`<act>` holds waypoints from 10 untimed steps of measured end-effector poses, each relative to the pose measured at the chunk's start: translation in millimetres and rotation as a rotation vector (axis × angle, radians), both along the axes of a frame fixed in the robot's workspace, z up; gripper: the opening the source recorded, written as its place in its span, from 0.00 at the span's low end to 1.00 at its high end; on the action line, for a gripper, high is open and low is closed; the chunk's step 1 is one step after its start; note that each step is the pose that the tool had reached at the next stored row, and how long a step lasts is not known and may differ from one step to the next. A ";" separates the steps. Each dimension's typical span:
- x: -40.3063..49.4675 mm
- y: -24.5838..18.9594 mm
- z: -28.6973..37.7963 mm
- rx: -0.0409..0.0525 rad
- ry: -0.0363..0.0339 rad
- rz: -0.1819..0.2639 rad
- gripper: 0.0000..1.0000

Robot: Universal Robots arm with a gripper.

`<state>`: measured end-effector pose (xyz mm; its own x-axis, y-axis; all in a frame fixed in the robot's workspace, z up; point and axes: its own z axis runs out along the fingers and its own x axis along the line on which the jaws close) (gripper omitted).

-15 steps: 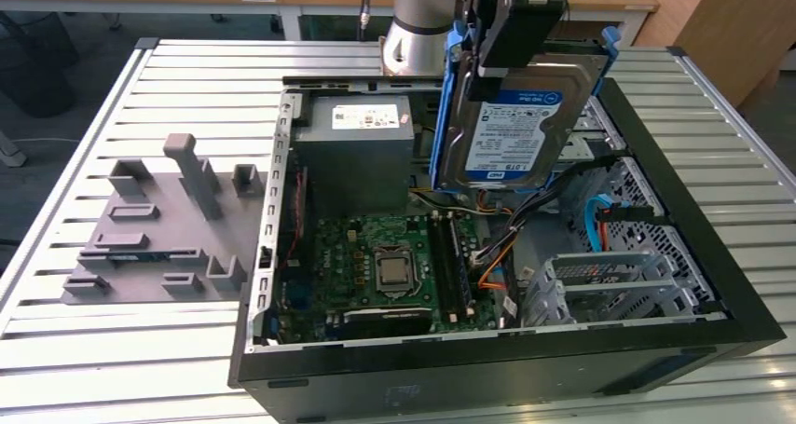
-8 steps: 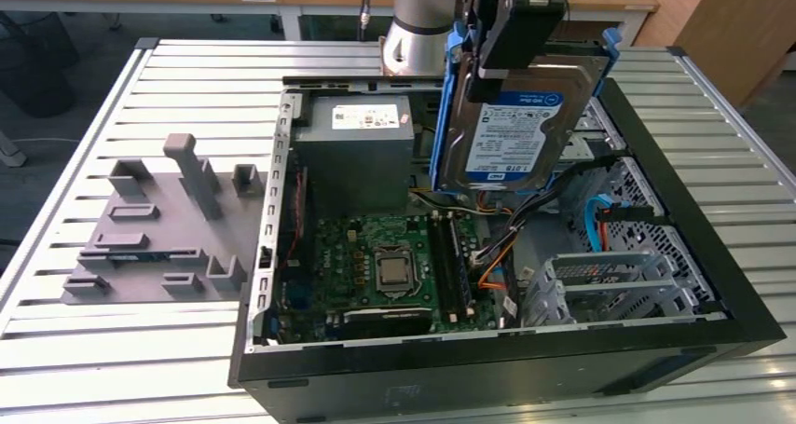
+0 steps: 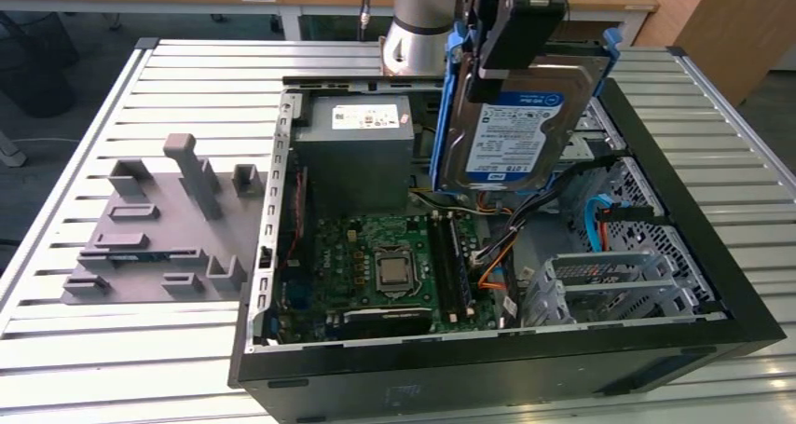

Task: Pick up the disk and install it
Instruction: 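Insert the disk into the insertion slot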

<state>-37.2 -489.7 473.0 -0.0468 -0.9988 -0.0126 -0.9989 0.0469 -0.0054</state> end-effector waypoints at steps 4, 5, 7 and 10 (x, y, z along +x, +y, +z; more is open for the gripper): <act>2.9 0.0 -0.1 0.0001 0.0000 0.000 0.36; 3.2 0.0 -0.1 0.0001 -0.0001 0.000 0.36; 3.4 -0.6 -0.1 0.0000 0.0000 0.000 0.36; 3.5 -4.9 -0.4 0.0001 0.0000 0.000 0.36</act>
